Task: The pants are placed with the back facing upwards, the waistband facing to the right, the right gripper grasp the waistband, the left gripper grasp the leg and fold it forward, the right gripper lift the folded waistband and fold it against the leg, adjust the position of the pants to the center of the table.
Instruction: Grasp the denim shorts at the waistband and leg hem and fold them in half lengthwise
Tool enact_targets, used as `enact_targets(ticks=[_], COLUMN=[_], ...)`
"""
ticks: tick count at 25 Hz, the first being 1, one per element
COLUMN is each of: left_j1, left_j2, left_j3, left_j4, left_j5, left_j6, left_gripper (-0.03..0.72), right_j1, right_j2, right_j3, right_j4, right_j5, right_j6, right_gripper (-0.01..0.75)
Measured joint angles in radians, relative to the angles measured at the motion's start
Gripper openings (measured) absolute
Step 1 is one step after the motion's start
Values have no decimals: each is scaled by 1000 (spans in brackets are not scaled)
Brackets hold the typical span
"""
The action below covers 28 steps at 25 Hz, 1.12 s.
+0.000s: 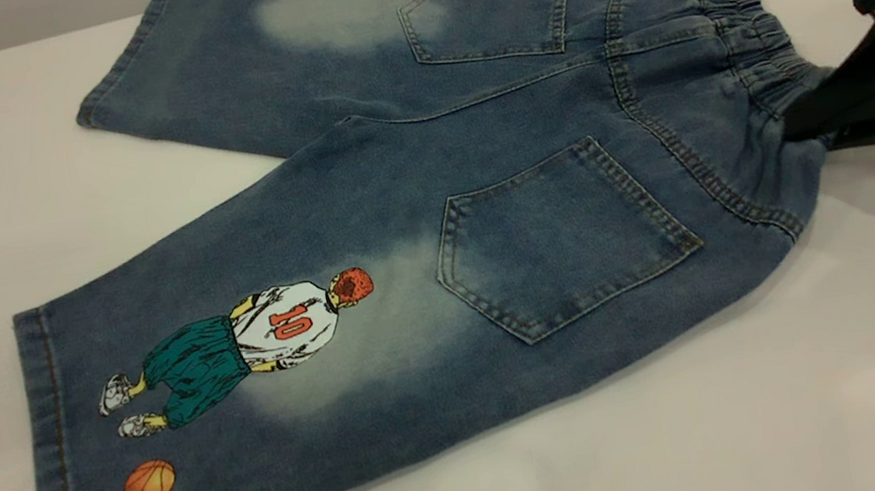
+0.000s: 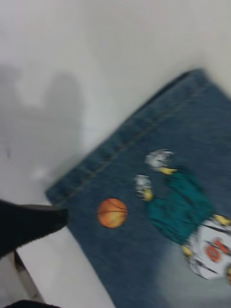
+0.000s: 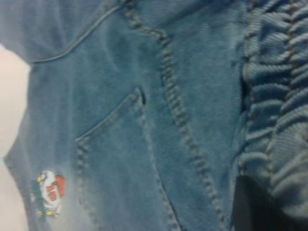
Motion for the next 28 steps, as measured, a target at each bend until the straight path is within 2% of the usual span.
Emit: enact_targets(ticks=[9, 17, 28], left_j1=[0, -100, -122], left_j2=[167, 324, 589], left_j3=[2, -48, -94], left_j4=[-14, 58, 133], left_j5=[-97, -163, -209], left_j6=[-58, 15, 14], left_gripper=[364, 364, 364], right_j1=[0, 1, 0], right_j2=[-1, -1, -1], right_j3=[-1, -10, -10], right_j4=[0, -2, -1], right_j5=[39, 38, 40], right_j6=[2, 1, 13], right_gripper=[44, 44, 44])
